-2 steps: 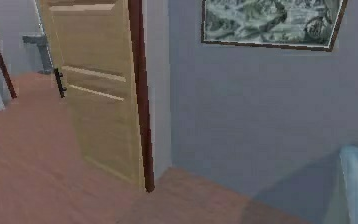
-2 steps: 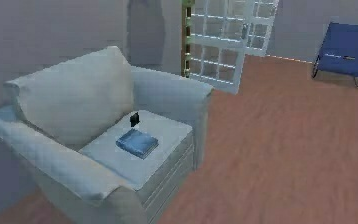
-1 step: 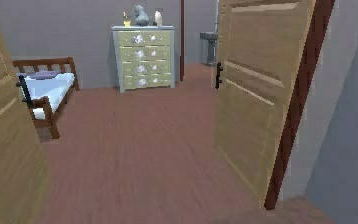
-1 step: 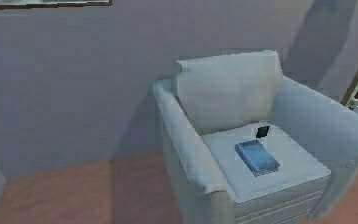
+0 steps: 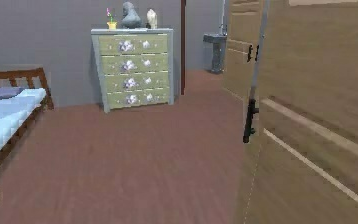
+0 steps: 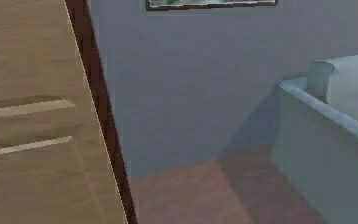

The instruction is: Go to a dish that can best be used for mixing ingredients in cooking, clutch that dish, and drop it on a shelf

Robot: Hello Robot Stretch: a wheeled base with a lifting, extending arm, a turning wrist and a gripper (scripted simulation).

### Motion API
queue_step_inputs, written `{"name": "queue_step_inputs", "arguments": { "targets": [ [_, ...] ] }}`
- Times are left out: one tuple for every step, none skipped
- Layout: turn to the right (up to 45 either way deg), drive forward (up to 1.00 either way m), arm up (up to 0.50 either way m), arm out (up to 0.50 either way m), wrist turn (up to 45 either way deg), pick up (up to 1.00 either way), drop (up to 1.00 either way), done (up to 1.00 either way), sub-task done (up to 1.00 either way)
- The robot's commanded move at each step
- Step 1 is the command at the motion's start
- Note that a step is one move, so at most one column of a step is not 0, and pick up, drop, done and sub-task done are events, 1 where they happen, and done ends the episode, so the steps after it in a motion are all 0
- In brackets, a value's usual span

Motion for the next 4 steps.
{"name": "queue_step_inputs", "arguments": {
  "targets": [
    [0.0,1.00,0.00,0.00,0.0,0.00,0.00,0.00,0.00],
    [-15.0,0.00,0.00,0.00,0.0,0.00,0.00,0.00,0.00],
    [0.0,0.05,0.00,0.00,0.0,0.00,0.00,0.00,0.00],
    [24.0,0.00,0.00,0.00,0.0,0.00,0.00,0.00,0.00]
  ]
}}
